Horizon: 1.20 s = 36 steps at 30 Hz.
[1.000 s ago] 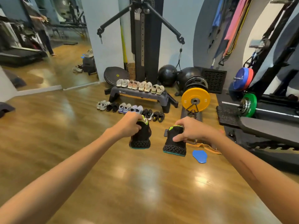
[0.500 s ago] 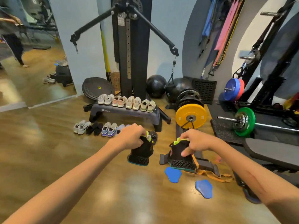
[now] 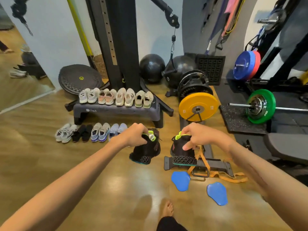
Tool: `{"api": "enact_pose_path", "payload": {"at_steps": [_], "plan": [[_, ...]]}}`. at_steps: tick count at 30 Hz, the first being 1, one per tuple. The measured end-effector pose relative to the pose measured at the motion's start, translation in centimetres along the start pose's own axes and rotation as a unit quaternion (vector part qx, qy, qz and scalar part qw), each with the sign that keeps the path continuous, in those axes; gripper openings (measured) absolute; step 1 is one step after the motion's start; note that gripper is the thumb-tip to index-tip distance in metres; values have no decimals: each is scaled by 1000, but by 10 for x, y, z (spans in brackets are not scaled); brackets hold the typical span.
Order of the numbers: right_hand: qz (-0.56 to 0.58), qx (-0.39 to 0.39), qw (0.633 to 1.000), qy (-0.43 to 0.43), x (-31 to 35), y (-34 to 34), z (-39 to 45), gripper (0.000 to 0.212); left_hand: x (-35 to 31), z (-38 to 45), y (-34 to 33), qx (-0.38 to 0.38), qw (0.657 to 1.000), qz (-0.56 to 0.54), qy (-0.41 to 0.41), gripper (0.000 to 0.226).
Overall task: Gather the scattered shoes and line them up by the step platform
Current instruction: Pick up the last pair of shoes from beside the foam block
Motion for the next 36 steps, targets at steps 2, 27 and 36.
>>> {"api": "enact_pose_path", "payload": {"at_steps": [2,27,36], "plan": [[13,30,999,-8,-14,16,38,32,15,40,-11,51,998,4,23,43],[-12,-7,991,-136,-304,7,541,28,176,562,-240,163,986,-13,18,31],[34,-39,989,-137,-464,-146,731,30,259,698,-473,102,994,-28,0,37]]}}
Point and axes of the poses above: each hand's wrist, its own z-axis towards the middle knuckle, its own y-axis out of the back of the hand, x = y × z, the point moved 10 cm from there along z, towards the middle knuckle
